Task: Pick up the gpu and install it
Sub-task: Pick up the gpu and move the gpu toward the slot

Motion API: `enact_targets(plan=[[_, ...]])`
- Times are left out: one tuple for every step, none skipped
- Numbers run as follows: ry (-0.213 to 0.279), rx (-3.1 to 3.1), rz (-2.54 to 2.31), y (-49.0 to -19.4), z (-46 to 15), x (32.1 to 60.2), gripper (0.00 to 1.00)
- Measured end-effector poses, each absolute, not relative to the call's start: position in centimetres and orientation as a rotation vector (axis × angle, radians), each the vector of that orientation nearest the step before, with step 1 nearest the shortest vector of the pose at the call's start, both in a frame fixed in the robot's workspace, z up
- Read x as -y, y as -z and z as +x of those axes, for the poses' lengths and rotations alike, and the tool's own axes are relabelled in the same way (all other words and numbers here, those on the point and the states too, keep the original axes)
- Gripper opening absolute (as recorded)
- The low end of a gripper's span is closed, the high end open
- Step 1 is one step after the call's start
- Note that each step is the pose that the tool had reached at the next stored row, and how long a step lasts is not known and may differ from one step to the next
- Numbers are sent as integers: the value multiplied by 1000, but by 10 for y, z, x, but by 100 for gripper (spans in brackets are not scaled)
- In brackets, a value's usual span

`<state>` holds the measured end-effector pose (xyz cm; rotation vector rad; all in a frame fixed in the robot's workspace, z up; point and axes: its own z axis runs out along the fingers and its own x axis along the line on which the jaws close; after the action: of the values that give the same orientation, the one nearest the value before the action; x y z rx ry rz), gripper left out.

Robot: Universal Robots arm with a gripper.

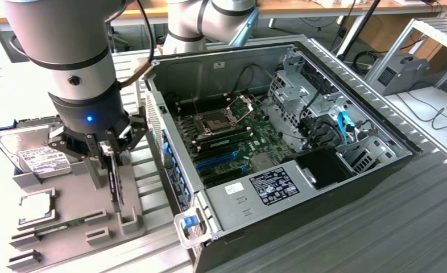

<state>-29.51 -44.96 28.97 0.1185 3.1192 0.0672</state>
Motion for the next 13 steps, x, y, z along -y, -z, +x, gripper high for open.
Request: enact_targets(plan=[[-67, -3119, 118, -290, -295, 450, 28], [-67, -3119, 118, -291, -295, 450, 28], [-67, -3119, 119, -291, -295, 450, 28], [-67, -3119, 119, -292, -295, 450, 28], [-67, -3119, 118, -292, -295, 450, 28], [-67, -3119, 119, -293, -295, 450, 28], [-67, -3119, 119, -293, -295, 450, 28], [-67, -3119, 118, -294, -295, 450, 28], [-67, -3119, 118, -294, -295, 450, 28], [-67, -3119, 118, -295, -295, 450, 28], [-67, -3119, 118, -299, -295, 450, 28], [-67, -3119, 119, -303, -295, 450, 28], [-67, -3119, 118, -308, -295, 450, 28]])
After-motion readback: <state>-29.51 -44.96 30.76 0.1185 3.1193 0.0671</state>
